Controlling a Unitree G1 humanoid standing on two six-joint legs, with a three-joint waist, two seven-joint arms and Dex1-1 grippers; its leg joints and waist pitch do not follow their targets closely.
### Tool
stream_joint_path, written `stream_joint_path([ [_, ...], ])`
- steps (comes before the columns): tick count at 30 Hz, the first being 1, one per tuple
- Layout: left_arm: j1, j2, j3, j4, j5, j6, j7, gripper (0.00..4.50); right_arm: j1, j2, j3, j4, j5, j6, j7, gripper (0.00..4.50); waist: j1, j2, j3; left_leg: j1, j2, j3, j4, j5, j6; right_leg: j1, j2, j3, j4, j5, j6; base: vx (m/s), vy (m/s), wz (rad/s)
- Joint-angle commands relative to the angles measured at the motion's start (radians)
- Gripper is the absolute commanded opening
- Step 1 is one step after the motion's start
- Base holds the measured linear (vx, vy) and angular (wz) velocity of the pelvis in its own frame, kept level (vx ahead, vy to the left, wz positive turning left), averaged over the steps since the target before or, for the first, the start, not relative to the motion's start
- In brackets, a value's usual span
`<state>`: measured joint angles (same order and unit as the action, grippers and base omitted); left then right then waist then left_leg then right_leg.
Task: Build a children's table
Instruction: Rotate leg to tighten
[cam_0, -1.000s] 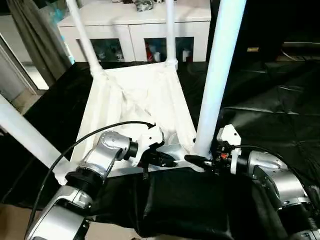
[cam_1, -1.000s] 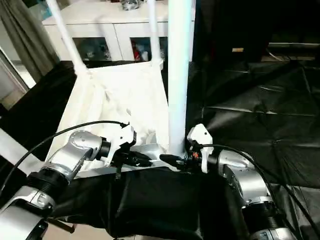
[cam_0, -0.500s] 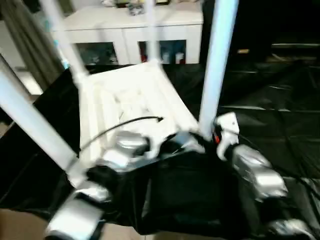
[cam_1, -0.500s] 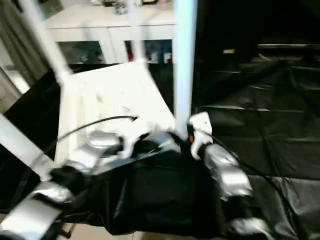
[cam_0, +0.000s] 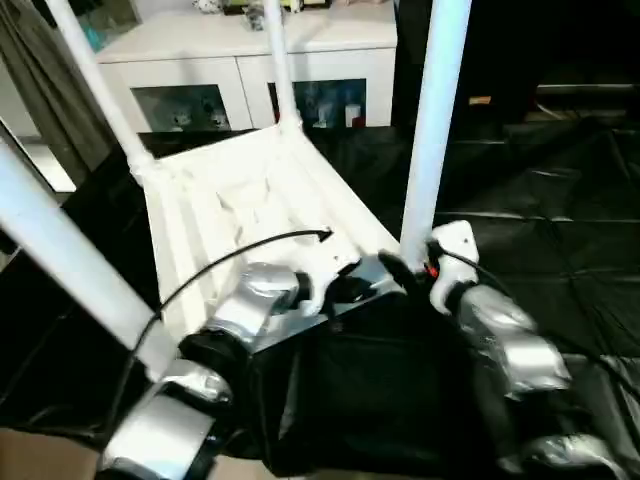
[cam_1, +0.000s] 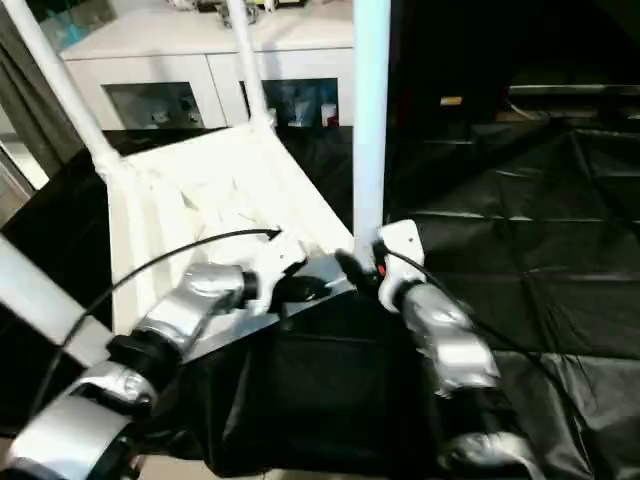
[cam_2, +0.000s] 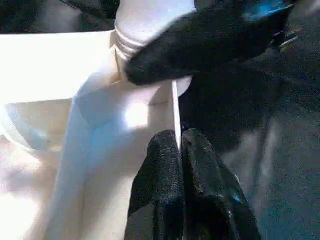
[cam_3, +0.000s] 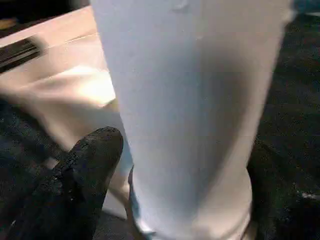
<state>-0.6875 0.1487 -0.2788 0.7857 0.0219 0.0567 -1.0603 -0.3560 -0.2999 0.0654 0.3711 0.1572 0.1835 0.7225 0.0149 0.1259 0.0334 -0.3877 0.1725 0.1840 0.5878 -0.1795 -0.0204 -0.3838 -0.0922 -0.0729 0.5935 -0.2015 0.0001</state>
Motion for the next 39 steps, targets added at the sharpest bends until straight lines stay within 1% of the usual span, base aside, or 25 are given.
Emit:
stream_joint_path([
  [1,0.007,0.018,-0.036,-0.054,-0.022,-0.031,-0.135,0.00,0.028,-0.042,0.058,-0.017,0.012,0.020,0.137,3.76,0.011,-0.019,-0.058,0.008,0.054,-0.021,-0.058,-0.173,0.140,0.047,-0.064,0.036,-0.066,-0.066,-0.257,0.000,0.000,0.00],
  [3,0.008,0.026,-0.035,-0.055,-0.024,-0.030,-0.149,0.00,0.031,-0.057,0.054,-0.025,0.020,0.021,0.162,3.76,0.020,-0.018,-0.058,0.013,0.057,-0.020,-0.059,-0.184,0.136,0.045,-0.064,0.037,-0.067,-0.087,-0.257,0.000,0.000,0.00],
  [4,0.016,0.051,-0.038,-0.070,-0.034,-0.024,-0.195,0.00,0.041,-0.087,0.041,-0.050,0.042,0.023,0.212,3.76,0.030,-0.022,-0.058,0.014,0.059,-0.020,-0.061,-0.186,0.128,0.044,-0.063,0.038,-0.066,-0.101,-0.256,0.000,0.000,0.00],
  [5,0.021,0.064,-0.040,-0.082,-0.044,-0.016,-0.225,0.00,0.047,-0.104,0.034,-0.064,0.060,0.029,0.244,3.76,0.035,-0.020,-0.057,0.014,0.062,-0.022,-0.064,-0.187,0.126,0.044,-0.063,0.039,-0.064,-0.102,-0.255,0.000,0.000,0.00],
  [8,0.030,0.080,-0.043,-0.100,-0.058,-0.001,-0.258,0.00,0.055,-0.126,0.033,-0.080,0.077,0.030,0.281,3.76,0.037,-0.020,-0.056,0.015,0.062,-0.022,-0.066,-0.203,0.114,0.043,-0.063,0.039,-0.064,-0.104,-0.259,0.000,0.000,0.00],
  [10,0.036,0.088,-0.042,-0.113,-0.064,0.009,-0.278,0.00,0.059,-0.144,0.040,-0.091,0.089,0.037,0.315,3.76,0.039,-0.020,-0.055,0.016,0.061,-0.020,-0.066,-0.213,0.106,0.041,-0.063,0.040,-0.066,-0.124,-0.258,0.000,0.000,0.00],
  [13,0.042,0.091,-0.041,-0.122,-0.065,0.013,-0.292,0.00,0.060,-0.144,0.047,-0.094,0.093,0.041,0.332,3.41,0.041,-0.023,-0.055,0.013,0.059,-0.020,-0.064,-0.200,0.103,0.043,-0.064,0.040,-0.067,-0.134,-0.252,0.000,0.000,0.00],
  [18,0.049,0.091,-0.043,-0.135,-0.070,0.019,-0.293,0.00,0.066,-0.129,0.048,-0.109,0.114,0.058,0.344,3.04,0.042,-0.022,-0.058,0.014,0.059,-0.021,-0.062,-0.179,0.109,0.043,-0.063,0.039,-0.063,-0.105,-0.254,0.000,0.000,0.00],
  [20,0.048,0.085,-0.041,-0.130,-0.061,0.013,-0.268,0.00,0.072,-0.119,0.051,-0.111,0.112,0.060,0.332,2.81,0.042,-0.021,-0.057,0.013,0.058,-0.021,-0.061,-0.177,0.110,0.042,-0.063,0.039,-0.063,-0.102,-0.255,0.000,0.000,0.00],
  [22,0.044,0.080,-0.038,-0.121,-0.053,0.005,-0.246,0.00,0.075,-0.112,0.051,-0.107,0.106,0.061,0.315,2.75,0.042,-0.021,-0.057,0.013,0.058,-0.021,-0.063,-0.181,0.107,0.042,-0.063,0.039,-0.064,-0.110,-0.253,0.000,0.000,0.00],
  [23,0.036,0.069,-0.033,-0.103,-0.041,-0.002,-0.205,0.00,0.072,-0.096,0.045,-0.086,0.083,0.057,0.263,2.72,0.042,-0.021,-0.057,0.013,0.058,-0.021,-0.063,-0.181,0.107,0.042,-0.063,0.039,-0.064,-0.110,-0.253,0.000,0.000,0.00],
  [24,0.022,0.053,-0.025,-0.074,-0.023,-0.009,-0.140,0.00,0.057,-0.069,0.029,-0.037,0.046,0.053,0.164,2.70,0.038,-0.019,-0.054,0.014,0.057,-0.022,-0.065,-0.203,0.091,0.040,-0.063,0.039,-0.068,-0.142,-0.245,0.000,0.000,0.00],
  [25,0.011,0.041,-0.018,-0.055,-0.014,-0.006,-0.094,0.00,0.045,-0.050,0.018,-0.001,0.025,0.053,0.096,2.70,0.032,-0.020,-0.050,0.014,0.054,-0.022,-0.068,-0.228,0.072,0.039,-0.064,0.039,-0.073,-0.189,-0.236,0.000,0.000,0.00],
  [26,0.011,0.041,-0.018,-0.055,-0.014,-0.006,-0.094,0.00,0.045,-0.050,0.018,-0.001,0.025,0.053,0.096,2.67,0.029,-0.020,-0.049,0.016,0.053,-0.023,-0.070,-0.247,0.061,0.037,-0.063,0.037,-0.076,-0.224,-0.232,0.000,0.000,0.00],
  [27,-0.011,0.015,-0.004,-0.020,0.000,-0.002,-0.012,0.00,0.026,-0.017,-0.005,0.056,0.000,0.053,-0.025,2.67,0.023,-0.021,-0.046,0.019,0.052,-0.024,-0.074,-0.279,0.041,0.036,-0.063,0.038,-0.083,-0.285,-0.216,0.000,0.000,0.00],
  [28,-0.026,-0.003,0.003,0.001,0.008,0.000,0.039,0.00,0.016,0.007,-0.023,0.085,-0.004,0.062,-0.094,2.66,0.013,-0.019,-0.045,0.022,0.051,-0.026,-0.076,-0.309,0.019,0.033,-0.062,0.039,-0.083,-0.316,-0.209,0.000,0.000,0.00],
  [29,-0.031,-0.011,0.004,0.009,0.011,0.001,0.058,0.00,0.013,0.017,-0.029,0.094,-0.006,0.066,-0.121,2.66,0.006,-0.022,-0.044,0.019,0.050,-0.030,-0.079,-0.323,0.012,0.038,-0.062,0.038,-0.086,-0.329,-0.198,0.000,0.000,0.00],
  [30,-0.044,-0.029,0.007,0.026,0.020,0.002,0.104,0.00,0.006,0.041,-0.041,0.114,-0.011,0.073,-0.181,2.66,0.006,-0.012,-0.044,0.019,0.050,-0.030,-0.079,-0.326,0.011,0.037,-0.063,0.039,-0.086,-0.331,-0.194,0.000,0.000,0.00],
  [31,-0.055,-0.049,0.012,0.042,0.024,0.005,0.147,0.00,-0.002,0.064,-0.050,0.130,-0.016,0.077,-0.235,2.66,0.000,-0.017,-0.044,0.020,0.049,-0.028,-0.078,-0.333,0.009,0.034,-0.062,0.041,-0.090,-0.324,-0.192,0.000,0.000,0.00],
  [32,-0.065,-0.072,0.016,0.055,0.026,0.012,0.184,0.00,-0.012,0.090,-0.054,0.148,-0.026,0.074,-0.290,2.66,0.000,-0.017,-0.046,0.020,0.048,-0.030,-0.078,-0.331,0.008,0.035,-0.062,0.040,-0.088,-0.315,-0.192,0.000,0.000,0.00],
  [33,-0.071,-0.087,0.018,0.061,0.027,0.015,0.209,0.00,-0.019,0.107,-0.053,0.158,-0.034,0.070,-0.321,2.65,-0.004,-0.018,-0.046,0.020,0.048,-0.029,-0.078,-0.328,0.010,0.033,-0.062,0.040,-0.088,-0.300,-0.198,0.000,0.000,0.00],
  [35,-0.074,-0.099,0.020,0.067,0.028,0.014,0.227,0.00,-0.025,0.121,-0.050,0.165,-0.046,0.069,-0.344,2.65,-0.009,-0.019,-0.047,0.015,0.046,-0.028,-0.076,-0.316,0.024,0.037,-0.063,0.040,-0.089,-0.287,-0.199,0.000,0.000,0.00],
  [37,-0.074,-0.117,0.018,0.065,0.022,0.012,0.224,0.00,-0.033,0.142,-0.031,0.168,-0.058,0.068,-0.337,2.65,-0.011,-0.018,-0.049,0.013,0.046,-0.027,-0.073,-0.298,0.042,0.038,-0.063,0.039,-0.088,-0.263,-0.204,0.000,0.000,0.00],
  [38,-0.074,-0.122,0.017,0.066,0.021,0.011,0.220,0.00,-0.034,0.147,-0.024,0.167,-0.056,0.070,-0.324,2.65,-0.014,-0.009,-0.049,0.013,0.046,-0.027,-0.073,-0.295,0.047,0.038,-0.061,0.038,-0.088,-0.245,-0.206,0.000,0.000,0.00],
  [39,-0.076,-0.127,0.015,0.072,0.019,0.004,0.205,0.00,-0.033,0.154,-0.019,0.160,-0.039,0.063,-0.287,2.65,-0.014,-0.012,-0.050,0.012,0.047,-0.028,-0.073,-0.292,0.050,0.040,-0.061,0.038,-0.086,-0.232,-0.208,0.000,0.000,0.00],
])
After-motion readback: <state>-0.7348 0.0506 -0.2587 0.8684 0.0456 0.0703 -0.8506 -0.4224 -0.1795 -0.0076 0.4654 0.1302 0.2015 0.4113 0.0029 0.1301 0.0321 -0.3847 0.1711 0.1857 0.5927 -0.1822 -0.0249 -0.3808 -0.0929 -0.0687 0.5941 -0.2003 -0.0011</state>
